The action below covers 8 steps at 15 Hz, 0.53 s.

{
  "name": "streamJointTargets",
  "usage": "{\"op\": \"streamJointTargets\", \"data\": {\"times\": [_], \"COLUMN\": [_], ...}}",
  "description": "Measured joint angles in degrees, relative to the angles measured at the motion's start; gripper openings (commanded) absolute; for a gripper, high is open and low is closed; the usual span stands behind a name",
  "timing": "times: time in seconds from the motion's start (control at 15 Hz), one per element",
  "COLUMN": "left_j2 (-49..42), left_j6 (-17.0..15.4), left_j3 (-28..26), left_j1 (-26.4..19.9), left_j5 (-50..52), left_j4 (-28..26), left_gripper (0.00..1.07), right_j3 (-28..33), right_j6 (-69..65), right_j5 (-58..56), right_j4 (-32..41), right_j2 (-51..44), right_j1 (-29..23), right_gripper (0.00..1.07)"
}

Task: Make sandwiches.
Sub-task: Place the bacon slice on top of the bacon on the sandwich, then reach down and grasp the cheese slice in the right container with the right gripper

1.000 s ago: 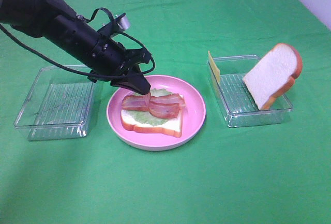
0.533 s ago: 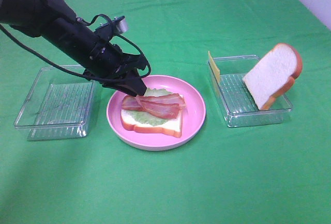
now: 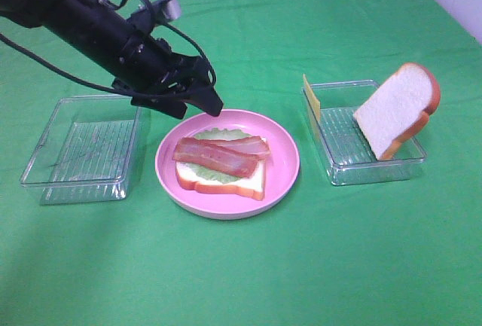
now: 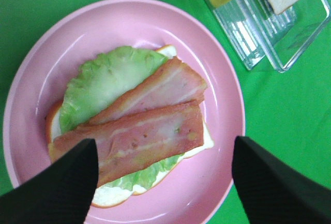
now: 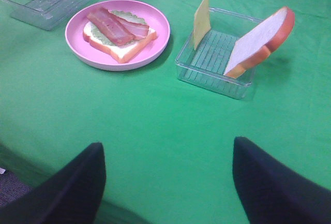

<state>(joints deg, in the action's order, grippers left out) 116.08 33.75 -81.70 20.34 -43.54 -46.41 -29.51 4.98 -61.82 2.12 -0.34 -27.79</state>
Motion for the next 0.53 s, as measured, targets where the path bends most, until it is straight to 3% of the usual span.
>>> {"op": "streamJointTargets", "data": {"times": [0.33,0.53], "left_j2": [-10.77,-19.82], "left_j6": [-8.02,-17.48], "left_j3": [0.0,0.0], "left_j1": [0.0,0.0], "left_j5": [-0.57,-2.41], "left_j4": [10.77,22.75], "left_gripper": [0.7,0.7], "right_j3": [0.0,0.0], "right_j6": [0.0,0.0], "right_j5": [0.0,0.0], "right_j4": [0.0,0.0], "right_j2": [0.0,0.0], "right_j1": [0.0,0.0], "right_gripper": [0.67,0.67]}}
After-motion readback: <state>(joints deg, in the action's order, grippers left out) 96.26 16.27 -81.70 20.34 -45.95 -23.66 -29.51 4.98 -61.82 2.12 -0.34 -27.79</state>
